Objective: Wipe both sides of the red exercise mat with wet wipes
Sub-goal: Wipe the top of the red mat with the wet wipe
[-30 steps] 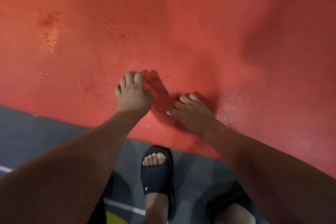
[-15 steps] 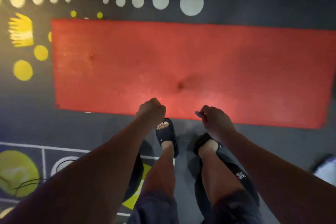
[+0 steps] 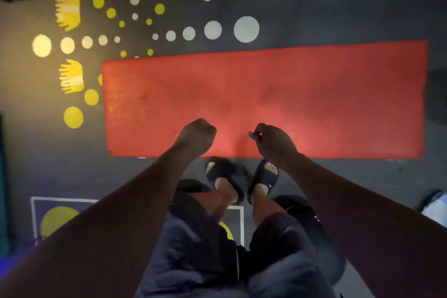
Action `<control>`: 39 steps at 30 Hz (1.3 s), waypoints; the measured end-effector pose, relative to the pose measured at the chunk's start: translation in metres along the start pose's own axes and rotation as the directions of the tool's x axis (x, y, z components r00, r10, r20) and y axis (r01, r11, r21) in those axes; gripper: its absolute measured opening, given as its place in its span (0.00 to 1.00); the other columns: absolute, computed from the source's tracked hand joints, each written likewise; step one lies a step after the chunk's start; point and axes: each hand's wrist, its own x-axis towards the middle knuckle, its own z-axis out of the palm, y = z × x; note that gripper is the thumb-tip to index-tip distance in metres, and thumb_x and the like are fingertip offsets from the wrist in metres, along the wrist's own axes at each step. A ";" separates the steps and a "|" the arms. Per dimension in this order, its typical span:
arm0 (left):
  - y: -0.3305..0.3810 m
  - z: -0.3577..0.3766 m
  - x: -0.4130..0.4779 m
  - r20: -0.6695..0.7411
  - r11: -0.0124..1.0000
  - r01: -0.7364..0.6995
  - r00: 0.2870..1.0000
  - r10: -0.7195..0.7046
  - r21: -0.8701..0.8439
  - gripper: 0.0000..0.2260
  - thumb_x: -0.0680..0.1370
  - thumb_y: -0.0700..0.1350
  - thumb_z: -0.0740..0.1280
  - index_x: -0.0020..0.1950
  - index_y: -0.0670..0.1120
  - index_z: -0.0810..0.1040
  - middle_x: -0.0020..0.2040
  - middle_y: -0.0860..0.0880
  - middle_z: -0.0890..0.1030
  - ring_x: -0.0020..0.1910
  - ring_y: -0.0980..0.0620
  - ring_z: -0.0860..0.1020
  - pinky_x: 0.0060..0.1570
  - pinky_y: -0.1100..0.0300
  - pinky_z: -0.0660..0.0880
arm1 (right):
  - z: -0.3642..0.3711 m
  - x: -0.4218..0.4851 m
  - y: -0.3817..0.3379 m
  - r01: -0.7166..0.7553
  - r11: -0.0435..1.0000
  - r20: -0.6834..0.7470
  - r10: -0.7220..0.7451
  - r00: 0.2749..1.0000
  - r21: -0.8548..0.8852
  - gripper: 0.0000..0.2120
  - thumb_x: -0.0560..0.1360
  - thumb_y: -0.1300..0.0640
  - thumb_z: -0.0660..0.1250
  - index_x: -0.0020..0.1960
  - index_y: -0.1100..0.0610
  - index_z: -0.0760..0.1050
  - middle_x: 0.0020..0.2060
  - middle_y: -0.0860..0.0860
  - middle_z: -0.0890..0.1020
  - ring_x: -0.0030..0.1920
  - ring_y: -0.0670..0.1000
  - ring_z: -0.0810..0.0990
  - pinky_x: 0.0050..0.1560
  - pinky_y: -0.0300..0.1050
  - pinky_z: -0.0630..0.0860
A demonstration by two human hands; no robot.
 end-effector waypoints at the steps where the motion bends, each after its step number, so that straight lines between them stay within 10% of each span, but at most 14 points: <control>1: -0.002 0.000 -0.003 -0.012 1.000 -0.012 1.000 0.012 -0.006 0.11 0.81 0.43 0.61 0.55 0.41 0.81 0.55 0.41 0.83 0.55 0.40 0.80 0.54 0.53 0.77 | -0.002 0.000 -0.005 0.015 1.000 -0.010 -0.015 1.000 0.002 0.12 0.82 0.51 0.61 0.53 0.61 0.75 0.44 0.63 0.81 0.45 0.64 0.79 0.42 0.54 0.76; 9: -0.027 -0.015 -0.009 0.004 0.996 -0.041 0.999 0.041 0.074 0.09 0.79 0.46 0.60 0.49 0.44 0.79 0.48 0.45 0.83 0.46 0.41 0.80 0.40 0.56 0.71 | 0.021 0.006 -0.030 -0.023 0.998 -0.034 0.025 0.999 0.054 0.08 0.81 0.55 0.62 0.52 0.60 0.74 0.47 0.62 0.82 0.45 0.64 0.79 0.41 0.52 0.74; 26: -0.210 -0.120 0.129 0.153 0.934 -0.310 0.946 0.284 0.180 0.10 0.80 0.48 0.61 0.51 0.44 0.80 0.50 0.42 0.83 0.52 0.41 0.80 0.51 0.52 0.75 | 0.186 0.028 -0.142 -0.467 0.809 -0.139 0.541 0.830 0.357 0.13 0.78 0.40 0.65 0.48 0.50 0.76 0.36 0.49 0.80 0.46 0.58 0.81 0.45 0.48 0.76; 39: -0.282 -0.009 0.295 0.178 0.899 -0.352 0.933 0.314 0.262 0.07 0.80 0.45 0.62 0.50 0.46 0.79 0.52 0.41 0.84 0.54 0.41 0.81 0.48 0.56 0.71 | 0.270 0.148 -0.026 -0.273 0.961 0.035 0.275 0.961 -0.032 0.13 0.77 0.47 0.70 0.49 0.58 0.77 0.36 0.53 0.79 0.39 0.56 0.78 0.38 0.40 0.65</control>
